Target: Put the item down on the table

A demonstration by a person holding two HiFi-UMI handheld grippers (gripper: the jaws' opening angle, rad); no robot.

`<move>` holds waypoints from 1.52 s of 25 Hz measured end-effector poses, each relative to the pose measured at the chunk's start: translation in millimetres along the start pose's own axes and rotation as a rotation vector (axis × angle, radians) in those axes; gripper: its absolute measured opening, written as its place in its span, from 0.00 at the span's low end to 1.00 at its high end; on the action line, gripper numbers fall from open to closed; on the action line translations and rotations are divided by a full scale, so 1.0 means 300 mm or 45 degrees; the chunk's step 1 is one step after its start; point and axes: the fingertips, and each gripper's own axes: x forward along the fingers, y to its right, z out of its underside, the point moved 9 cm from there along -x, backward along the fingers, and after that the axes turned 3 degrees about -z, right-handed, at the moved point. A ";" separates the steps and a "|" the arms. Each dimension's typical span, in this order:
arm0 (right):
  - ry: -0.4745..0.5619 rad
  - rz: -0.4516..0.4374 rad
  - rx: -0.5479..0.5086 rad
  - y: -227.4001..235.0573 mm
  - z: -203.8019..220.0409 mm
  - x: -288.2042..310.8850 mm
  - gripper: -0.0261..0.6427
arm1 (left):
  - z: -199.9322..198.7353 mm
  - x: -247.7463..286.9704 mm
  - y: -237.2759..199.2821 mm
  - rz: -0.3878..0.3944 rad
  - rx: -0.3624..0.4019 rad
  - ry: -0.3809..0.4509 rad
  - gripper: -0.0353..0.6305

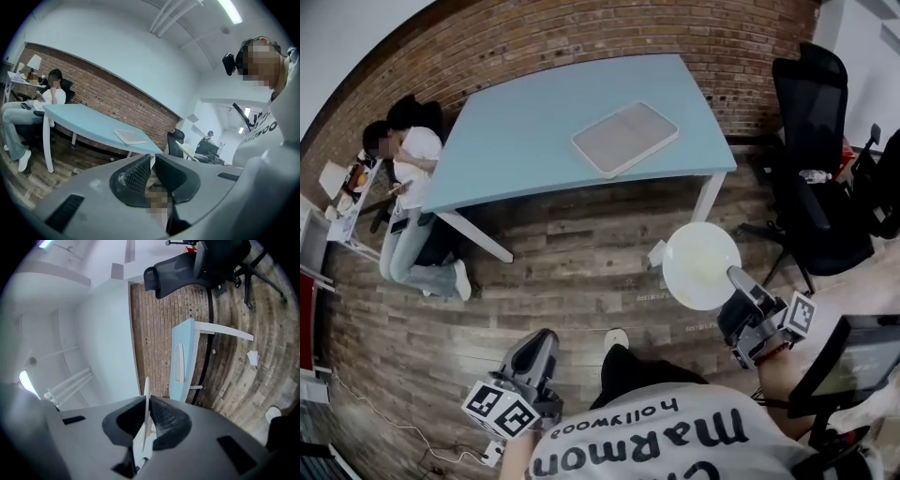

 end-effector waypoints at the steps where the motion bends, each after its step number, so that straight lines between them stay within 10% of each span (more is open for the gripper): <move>1: 0.007 0.006 0.000 0.005 -0.006 0.026 0.07 | -0.026 0.036 -0.023 0.018 0.006 0.003 0.11; 21: 0.182 0.097 -0.072 0.085 -0.049 0.537 0.07 | -0.423 0.341 -0.501 0.146 0.024 -0.009 0.11; 38: 0.248 0.151 -0.130 0.121 -0.067 0.678 0.07 | -0.497 0.436 -0.681 0.211 -0.021 0.038 0.11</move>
